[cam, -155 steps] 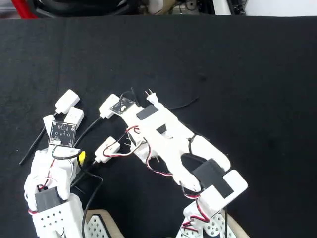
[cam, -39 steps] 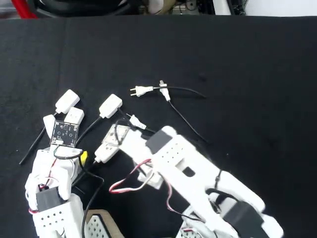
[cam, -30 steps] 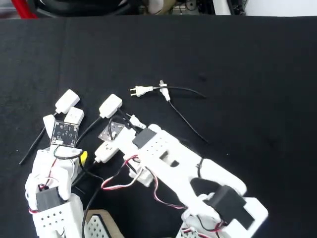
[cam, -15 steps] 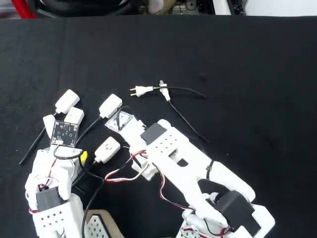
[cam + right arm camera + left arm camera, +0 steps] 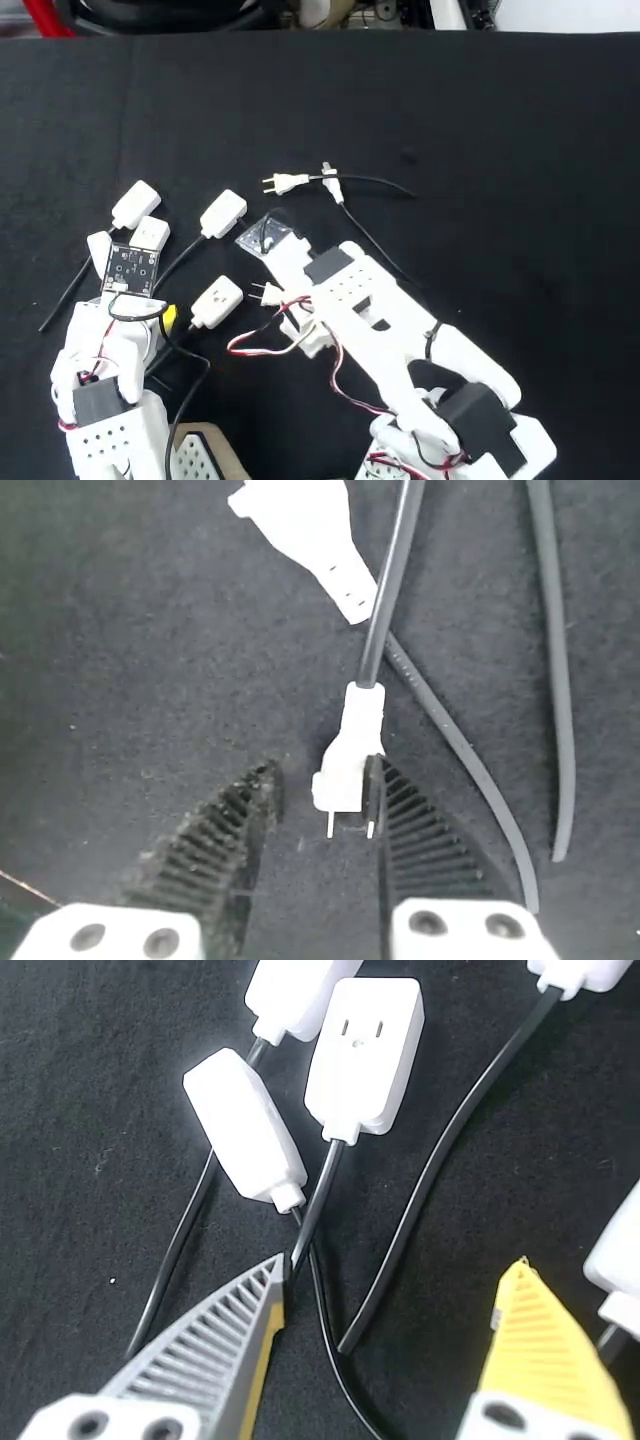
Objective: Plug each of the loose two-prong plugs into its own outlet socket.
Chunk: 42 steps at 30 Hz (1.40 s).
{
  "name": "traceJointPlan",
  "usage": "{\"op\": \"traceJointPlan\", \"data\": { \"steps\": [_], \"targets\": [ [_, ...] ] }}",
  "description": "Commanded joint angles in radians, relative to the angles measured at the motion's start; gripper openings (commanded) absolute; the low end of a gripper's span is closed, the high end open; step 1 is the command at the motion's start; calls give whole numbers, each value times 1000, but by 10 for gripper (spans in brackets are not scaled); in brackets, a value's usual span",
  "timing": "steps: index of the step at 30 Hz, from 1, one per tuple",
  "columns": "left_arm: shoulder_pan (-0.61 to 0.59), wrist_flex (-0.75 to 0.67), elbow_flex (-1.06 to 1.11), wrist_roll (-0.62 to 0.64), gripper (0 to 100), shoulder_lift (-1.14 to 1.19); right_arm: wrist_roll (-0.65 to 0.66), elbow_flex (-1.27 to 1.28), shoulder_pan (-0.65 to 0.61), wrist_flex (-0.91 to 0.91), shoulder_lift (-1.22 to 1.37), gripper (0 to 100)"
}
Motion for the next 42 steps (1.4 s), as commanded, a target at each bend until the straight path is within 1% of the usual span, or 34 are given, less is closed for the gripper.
{"op": "traceJointPlan", "data": {
  "steps": [1,15,17,21,25,32,34,37,40,42],
  "targets": [
    [10,-5,19,-9,324,-3,-2,12,17,-14,-35,138],
    [10,-5,19,-9,324,-3,-3,68,17,-58,-31,139],
    [10,-5,19,-9,324,-3,-3,64,18,-61,-4,142],
    [10,-5,19,-9,324,-3,-2,12,20,-63,127,189],
    [10,-5,19,-9,324,-3,0,-41,43,-63,226,157],
    [10,-5,19,-9,324,-3,20,-47,52,-61,237,150],
    [10,-5,19,-9,324,-3,20,-50,52,-61,237,121],
    [10,-5,19,-9,324,-3,21,-61,75,-61,237,44],
    [10,-5,19,-9,324,-5,72,-76,112,-54,237,30],
    [10,-5,19,-9,324,-5,64,-94,137,-43,237,15]
  ]
}}
